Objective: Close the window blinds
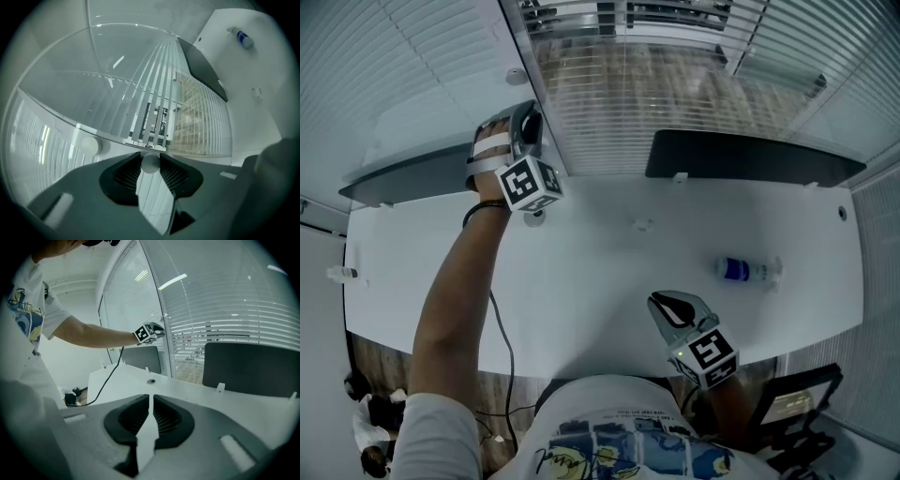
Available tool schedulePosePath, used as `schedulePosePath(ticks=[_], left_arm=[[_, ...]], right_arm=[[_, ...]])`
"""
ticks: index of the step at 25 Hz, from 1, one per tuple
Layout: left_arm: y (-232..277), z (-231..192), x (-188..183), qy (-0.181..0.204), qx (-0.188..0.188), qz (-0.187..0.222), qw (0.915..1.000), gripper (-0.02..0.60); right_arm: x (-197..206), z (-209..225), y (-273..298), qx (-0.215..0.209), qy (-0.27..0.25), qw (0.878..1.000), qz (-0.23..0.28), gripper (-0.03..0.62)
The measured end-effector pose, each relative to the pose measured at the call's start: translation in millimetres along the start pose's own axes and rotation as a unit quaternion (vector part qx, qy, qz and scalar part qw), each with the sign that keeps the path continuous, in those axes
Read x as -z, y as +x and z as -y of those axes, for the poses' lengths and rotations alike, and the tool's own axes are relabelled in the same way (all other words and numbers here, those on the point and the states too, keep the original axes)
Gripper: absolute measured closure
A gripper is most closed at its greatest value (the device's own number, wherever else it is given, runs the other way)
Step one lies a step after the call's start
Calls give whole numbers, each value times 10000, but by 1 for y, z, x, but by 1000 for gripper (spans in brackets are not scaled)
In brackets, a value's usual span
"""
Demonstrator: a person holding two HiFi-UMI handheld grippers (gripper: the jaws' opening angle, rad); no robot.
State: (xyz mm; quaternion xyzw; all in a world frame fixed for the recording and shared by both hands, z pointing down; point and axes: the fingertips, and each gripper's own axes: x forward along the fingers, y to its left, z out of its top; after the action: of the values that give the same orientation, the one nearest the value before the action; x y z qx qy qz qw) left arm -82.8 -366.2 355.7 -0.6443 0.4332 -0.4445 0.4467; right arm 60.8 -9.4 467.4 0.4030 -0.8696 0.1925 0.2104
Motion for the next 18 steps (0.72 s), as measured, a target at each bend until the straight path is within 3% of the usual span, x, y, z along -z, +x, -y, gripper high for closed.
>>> schedulePosePath(ticks=[4,8,10,13,18], left_arm=[[-1,-4,3,-767,-26,11,9970,451],[-2,-9,5,-2053,1,-27,9787,451],[-3,-12,6,-2768,1,-42,9609,451],[-2,-13,12,-3765,40,-81,9264,451],[2,-12,23,-4862,132,-92,8737,453]], right_arm=[[1,-2,1,-21,5,10000,-10,577],[1,-2,0,-19,-3,10000,-7,577],[2,-1,-1,-6,-7,10000,-2,577],[3,-1,0,-6,30,10000,-41,577],[2,-4,4,-39,100,9999,-114,577]])
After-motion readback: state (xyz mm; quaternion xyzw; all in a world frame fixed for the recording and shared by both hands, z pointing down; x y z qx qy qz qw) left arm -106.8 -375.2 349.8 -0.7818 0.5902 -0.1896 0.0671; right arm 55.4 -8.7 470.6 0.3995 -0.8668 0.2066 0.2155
